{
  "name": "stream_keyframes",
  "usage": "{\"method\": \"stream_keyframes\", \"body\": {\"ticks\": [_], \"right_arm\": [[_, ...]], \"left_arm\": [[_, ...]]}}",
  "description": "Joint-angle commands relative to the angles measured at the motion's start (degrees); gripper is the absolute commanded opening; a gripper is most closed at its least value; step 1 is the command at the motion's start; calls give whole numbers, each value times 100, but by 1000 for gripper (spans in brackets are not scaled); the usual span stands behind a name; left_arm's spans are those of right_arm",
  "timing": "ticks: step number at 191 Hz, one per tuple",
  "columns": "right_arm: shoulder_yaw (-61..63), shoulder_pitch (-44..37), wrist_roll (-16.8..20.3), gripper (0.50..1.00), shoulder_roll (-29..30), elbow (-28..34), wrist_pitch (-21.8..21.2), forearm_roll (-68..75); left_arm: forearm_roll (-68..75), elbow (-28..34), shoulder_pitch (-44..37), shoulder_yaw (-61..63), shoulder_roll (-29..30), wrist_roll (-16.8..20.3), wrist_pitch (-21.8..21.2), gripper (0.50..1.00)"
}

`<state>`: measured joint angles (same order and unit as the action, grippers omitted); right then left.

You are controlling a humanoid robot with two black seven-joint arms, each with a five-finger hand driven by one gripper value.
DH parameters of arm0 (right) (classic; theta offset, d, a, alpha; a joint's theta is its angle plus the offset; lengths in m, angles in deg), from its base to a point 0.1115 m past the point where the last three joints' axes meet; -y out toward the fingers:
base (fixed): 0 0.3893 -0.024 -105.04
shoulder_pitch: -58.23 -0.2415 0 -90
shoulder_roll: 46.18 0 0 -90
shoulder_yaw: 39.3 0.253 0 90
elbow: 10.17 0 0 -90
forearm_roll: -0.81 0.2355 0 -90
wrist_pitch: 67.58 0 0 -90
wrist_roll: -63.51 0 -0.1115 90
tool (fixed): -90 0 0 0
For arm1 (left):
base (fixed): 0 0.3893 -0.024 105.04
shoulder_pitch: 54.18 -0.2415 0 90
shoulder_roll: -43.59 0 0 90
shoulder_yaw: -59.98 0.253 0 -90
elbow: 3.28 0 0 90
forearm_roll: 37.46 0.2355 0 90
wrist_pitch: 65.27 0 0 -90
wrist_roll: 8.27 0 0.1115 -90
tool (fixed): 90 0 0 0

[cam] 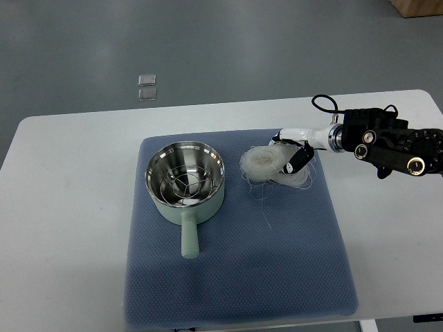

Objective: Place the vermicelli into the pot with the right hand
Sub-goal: 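Lift the grasped vermicelli up off the mat with the right hand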

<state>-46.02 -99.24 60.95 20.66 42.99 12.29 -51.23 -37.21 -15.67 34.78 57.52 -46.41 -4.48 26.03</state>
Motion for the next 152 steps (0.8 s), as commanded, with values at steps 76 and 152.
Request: {"method": "stream_keyframes", "body": {"ticks": [76,152], "right_arm": [[49,-2693,10,500,-2026,1724,-1290,502],[49,-2939,36,500,-1675,1715,-1255,563]], "left_arm": [[1,-9,-1,1,0,0,2,1000],[9,-18,8,18,0,0,-7,1000]]}}
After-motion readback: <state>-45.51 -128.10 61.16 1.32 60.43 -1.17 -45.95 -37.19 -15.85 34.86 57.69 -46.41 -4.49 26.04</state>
